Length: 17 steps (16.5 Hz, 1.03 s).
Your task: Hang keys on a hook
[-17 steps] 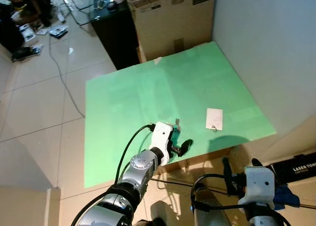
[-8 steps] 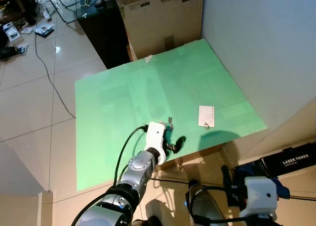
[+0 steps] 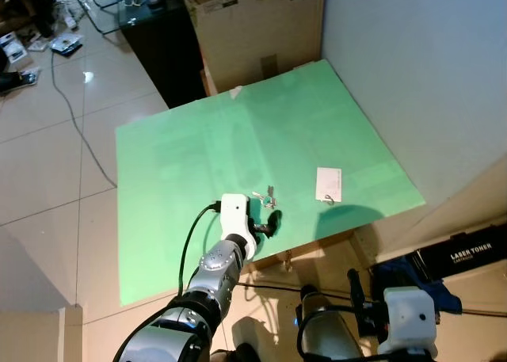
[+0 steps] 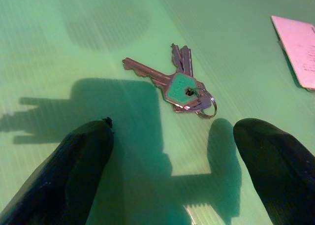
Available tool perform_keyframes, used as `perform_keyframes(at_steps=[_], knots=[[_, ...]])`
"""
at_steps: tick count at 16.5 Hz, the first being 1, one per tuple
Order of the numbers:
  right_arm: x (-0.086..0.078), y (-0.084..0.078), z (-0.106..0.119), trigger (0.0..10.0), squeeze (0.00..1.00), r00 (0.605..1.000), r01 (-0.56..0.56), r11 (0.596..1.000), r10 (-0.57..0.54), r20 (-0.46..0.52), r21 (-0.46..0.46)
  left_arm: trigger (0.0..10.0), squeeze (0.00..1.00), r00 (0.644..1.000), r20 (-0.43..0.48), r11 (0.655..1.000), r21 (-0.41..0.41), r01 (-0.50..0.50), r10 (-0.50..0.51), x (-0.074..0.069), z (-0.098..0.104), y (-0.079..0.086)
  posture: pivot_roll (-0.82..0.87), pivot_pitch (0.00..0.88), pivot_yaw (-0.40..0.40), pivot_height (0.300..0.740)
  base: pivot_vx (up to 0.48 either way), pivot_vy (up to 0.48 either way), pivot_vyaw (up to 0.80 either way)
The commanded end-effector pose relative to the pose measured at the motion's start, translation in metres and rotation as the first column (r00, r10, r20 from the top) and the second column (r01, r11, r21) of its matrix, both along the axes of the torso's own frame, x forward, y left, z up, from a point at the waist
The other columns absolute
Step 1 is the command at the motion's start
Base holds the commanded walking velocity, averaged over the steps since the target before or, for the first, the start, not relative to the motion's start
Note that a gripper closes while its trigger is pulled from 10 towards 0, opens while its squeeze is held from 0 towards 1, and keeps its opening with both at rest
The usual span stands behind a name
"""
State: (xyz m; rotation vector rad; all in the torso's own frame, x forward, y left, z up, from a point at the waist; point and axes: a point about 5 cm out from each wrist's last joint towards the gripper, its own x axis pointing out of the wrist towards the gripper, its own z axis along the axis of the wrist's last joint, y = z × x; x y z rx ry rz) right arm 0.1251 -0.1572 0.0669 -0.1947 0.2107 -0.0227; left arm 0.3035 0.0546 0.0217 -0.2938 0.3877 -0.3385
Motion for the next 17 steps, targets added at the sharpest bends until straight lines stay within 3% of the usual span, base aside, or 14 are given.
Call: perform_keyframes(at_steps=[1,2,3,5,6,8,9,10,11,12,13,15,17], knots=[[-0.005,0.005,0.0,10.0,0.0,1.0,-0.001,1.0,0.002,-0.012,0.008,10.0,0.0,0.984,0.057,0.966,-0.188,0.178,-0.17,-0.001,0.053,-0.103,-0.46,0.3,0.212,0.74,0.0,0.0,0.0],[-0.006,0.005,0.0,10.0,0.0,1.0,0.002,1.0,-0.002,-0.016,0.009,10.0,0.0,0.98,0.063,0.96,-0.199,0.198,-0.189,-0.003,0.054,-0.108,-0.46,0.3,0.213,0.74,0.0,0.0,0.0],[-0.007,0.005,-0.002,10.0,0.0,1.0,0.015,1.0,-0.014,-0.019,0.015,10.0,0.0,0.957,0.15,0.945,-0.178,0.274,-0.25,-0.007,0.061,-0.115,-0.45,0.292,0.228,0.74,0.0,0.0,0.0],[-0.004,0.004,-0.003,10.0,0.0,1.0,0.02,1.0,-0.019,-0.012,0.016,10.0,0.0,0.937,0.214,0.941,-0.143,0.308,-0.275,-0.005,0.064,-0.11,-0.43,0.274,0.232,0.74,0.0,0.0,0.0],[0.0,0.002,-0.004,10.0,0.0,1.0,0.023,1.0,-0.023,-0.004,0.016,10.0,0.0,0.919,0.263,0.937,-0.111,0.331,-0.294,-0.002,0.064,-0.101,-0.42,0.259,0.234,0.74,0.0,0.0,0.0],[0.012,-0.007,-0.006,10.0,0.0,0.999,0.037,0.999,-0.037,0.014,0.018,10.0,0.0,0.856,0.376,0.919,-0.025,0.393,-0.356,-0.001,0.064,-0.066,-0.35,0.181,0.228,0.74,0.0,0.0,0.0],[0.014,-0.008,-0.007,10.0,0.0,0.999,0.038,0.999,-0.039,0.015,0.019,10.0,0.0,0.849,0.383,0.917,-0.012,0.4,-0.365,-0.001,0.064,-0.061,-0.35,0.174,0.227,0.74,0.0,0.0,0.0],[0.024,-0.011,-0.007,10.0,0.0,0.998,0.047,0.998,-0.048,0.027,0.029,10.0,0.0,0.845,0.391,0.923,0.036,0.382,-0.365,0.001,0.062,-0.04,-0.32,0.121,0.217,0.74,0.0,0.0,0.0],[0.038,-0.017,-0.003,10.0,0.0,0.997,0.053,0.998,-0.054,0.06,0.025,10.0,0.0,0.881,0.367,0.952,0.051,0.302,-0.299,0.01,0.06,-0.014,-0.31,0.088,0.209,0.74,0.0,0.0,0.0],[0.05,-0.021,0.001,10.0,0.0,0.995,0.05,0.999,-0.051,0.089,0.012,10.0,0.0,0.931,0.322,0.983,0.002,0.184,-0.175,0.019,0.058,0.009,-0.31,0.049,0.195,0.74,0.0,0.0,0.0],[0.061,-0.027,0.004,10.0,0.0,0.993,0.047,0.999,-0.046,0.109,-0.001,10.0,0.0,0.958,0.281,0.997,-0.024,0.067,-0.057,0.024,0.053,0.028,-0.31,0.026,0.177,0.74,0.0,0.0,0.0],[0.078,-0.046,0.014,10.0,0.0,0.99,0.054,0.999,-0.053,0.134,-0.002,10.0,0.0,0.97,0.203,0.991,-0.03,-0.128,0.131,0.022,0.037,0.057,-0.3,0.0,0.07,0.74,0.0,0.0,0.0],[0.088,-0.058,0.021,10.0,0.0,0.991,0.011,0.999,-0.006,0.134,-0.032,10.0,0.0,0.963,0.175,0.978,0.001,-0.206,0.203,0.014,0.026,0.067,-0.29,0.0,0.026,0.74,0.0,0.0,0.0]])
